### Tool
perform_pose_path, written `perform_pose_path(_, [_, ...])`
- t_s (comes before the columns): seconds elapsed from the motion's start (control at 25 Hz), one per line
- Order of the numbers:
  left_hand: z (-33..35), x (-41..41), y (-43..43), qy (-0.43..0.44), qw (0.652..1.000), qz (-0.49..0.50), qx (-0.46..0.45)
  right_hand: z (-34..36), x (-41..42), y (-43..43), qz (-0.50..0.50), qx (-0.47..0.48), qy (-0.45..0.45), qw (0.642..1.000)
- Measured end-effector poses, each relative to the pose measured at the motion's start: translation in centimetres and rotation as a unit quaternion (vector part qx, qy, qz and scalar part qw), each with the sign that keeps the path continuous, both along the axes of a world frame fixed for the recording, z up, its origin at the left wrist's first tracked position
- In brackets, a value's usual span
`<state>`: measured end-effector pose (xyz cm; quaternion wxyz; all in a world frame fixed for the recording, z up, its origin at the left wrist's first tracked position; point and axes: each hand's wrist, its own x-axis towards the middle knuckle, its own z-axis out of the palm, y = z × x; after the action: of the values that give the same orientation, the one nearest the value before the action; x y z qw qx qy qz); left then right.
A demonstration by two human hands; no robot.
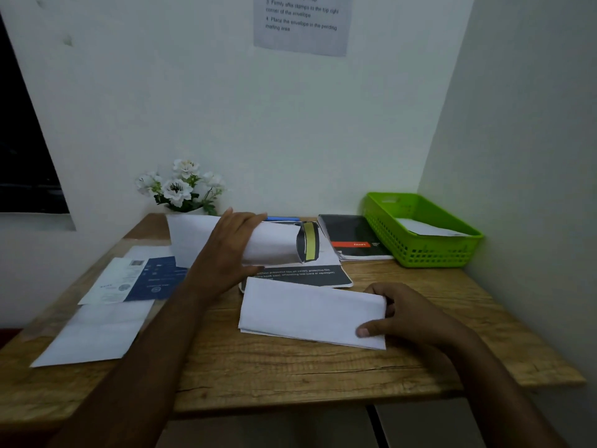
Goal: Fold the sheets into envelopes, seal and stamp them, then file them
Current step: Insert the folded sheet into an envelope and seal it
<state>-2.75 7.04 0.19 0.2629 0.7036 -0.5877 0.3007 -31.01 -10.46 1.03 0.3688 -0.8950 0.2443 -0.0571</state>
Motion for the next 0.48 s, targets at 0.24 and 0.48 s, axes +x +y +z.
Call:
perform_pose_path(0.24, [-0.1, 0.2, 0.2, 0.016, 1.0, 0.009, 0.001, -1.4, -0.9, -1.4, -0.08, 0.084, -0.157, 0.981])
perform_pose_path(0.48, [0.0, 0.0, 0.4, 0.031, 0.999, 0.01, -0.006, -1.5, 0.1, -2.4, -0.182, 0.151, -0.366, 0.9])
